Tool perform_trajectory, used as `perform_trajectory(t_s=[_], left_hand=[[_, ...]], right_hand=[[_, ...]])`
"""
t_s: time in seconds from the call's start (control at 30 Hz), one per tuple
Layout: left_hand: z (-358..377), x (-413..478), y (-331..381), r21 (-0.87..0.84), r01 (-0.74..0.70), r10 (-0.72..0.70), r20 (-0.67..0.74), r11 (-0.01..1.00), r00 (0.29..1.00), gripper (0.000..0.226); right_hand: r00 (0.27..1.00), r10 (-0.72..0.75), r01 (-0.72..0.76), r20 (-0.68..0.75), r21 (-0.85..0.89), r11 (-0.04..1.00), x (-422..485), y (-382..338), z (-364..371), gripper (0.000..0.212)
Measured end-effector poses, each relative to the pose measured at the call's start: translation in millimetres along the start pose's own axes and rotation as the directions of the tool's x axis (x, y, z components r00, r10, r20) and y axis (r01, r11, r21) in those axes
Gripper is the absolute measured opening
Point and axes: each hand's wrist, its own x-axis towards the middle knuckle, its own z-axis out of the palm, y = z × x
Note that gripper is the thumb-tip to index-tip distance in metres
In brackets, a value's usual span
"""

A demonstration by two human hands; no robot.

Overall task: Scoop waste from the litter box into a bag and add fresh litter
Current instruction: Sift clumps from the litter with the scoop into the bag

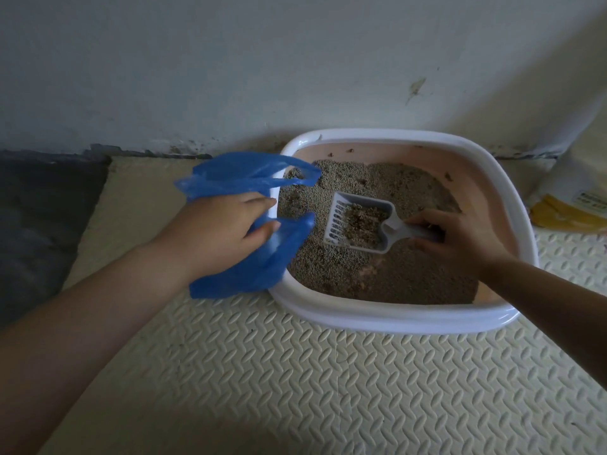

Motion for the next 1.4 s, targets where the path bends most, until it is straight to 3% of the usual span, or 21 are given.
perform_trajectory(t_s=[0.13, 0.23, 0.47, 0.57, 0.63, 0.7, 0.73, 0.83, 1.03, 1.23, 1.4], left_hand=[[-19.0, -4.1, -2.1, 0.061, -0.117, 0.12, -0.061, 0.991, 0.991, 0.039], [-24.9, -10.7, -4.4, 0.01, -0.064, 0.065, -0.125, 0.998, 0.99, 0.04], [-24.3, -23.6, -7.8, -0.118, -0.02, -0.007, -0.224, 0.993, 0.975, 0.076], [-23.3, -24.8, -10.6, -0.131, -0.043, 0.007, -0.267, 0.99, 0.964, 0.077], [-23.4, -19.1, -10.9, -0.325, -0.006, -0.073, -0.23, 0.946, 0.971, 0.08], [-24.7, -13.2, -6.5, -0.627, 0.089, -0.23, -0.146, 0.774, 0.962, 0.075], [-24.8, -13.6, -2.1, -0.693, 0.098, -0.263, -0.137, 0.714, 0.955, 0.067], [-24.2, -21.0, 6.8, -0.675, 0.067, -0.231, -0.156, 0.735, 0.96, 0.053], [-12.5, -20.6, 6.2, -0.585, 0.142, -0.219, -0.062, 0.798, 0.974, 0.051], [-11.5, -18.0, -11.1, -0.378, 0.127, -0.157, -0.05, 0.917, 0.986, 0.059], [-15.5, -15.1, -22.0, -0.32, 0.118, -0.113, 0.034, 0.94, 0.993, 0.08]], right_hand=[[1.0, 0.003, -0.003, -0.011, 0.008, 1.0, 0.7, -4.0, -2.5, 0.026], [1.0, 0.001, 0.0, -0.005, 0.026, 1.0, 2.3, -5.3, -3.6, 0.027], [0.999, 0.0, 0.003, -0.055, 0.057, 0.998, 7.3, -13.4, -14.6, 0.029], [0.998, -0.014, 0.018, -0.067, 0.058, 0.998, 7.5, -16.8, -17.6, 0.034], [0.998, -0.025, 0.027, -0.052, 0.041, 0.999, 7.8, -16.2, -16.3, 0.027], [0.999, -0.037, 0.038, -0.035, 0.021, 0.999, 8.1, -16.0, -14.6, 0.027], [0.999, -0.039, 0.04, -0.031, 0.018, 0.999, 8.0, -16.0, -14.1, 0.027], [0.999, -0.045, 0.045, -0.027, 0.026, 0.999, 7.1, -17.3, -14.0, 0.028], [0.999, -0.043, 0.044, -0.032, 0.008, 0.999, 6.4, -15.1, -15.8, 0.029], [0.998, -0.025, 0.024, -0.052, -0.022, 0.999, 5.3, -12.2, -19.9, 0.032], [0.996, 0.027, -0.022, -0.09, 0.051, 0.998, 9.2, -11.6, -24.8, 0.03]])
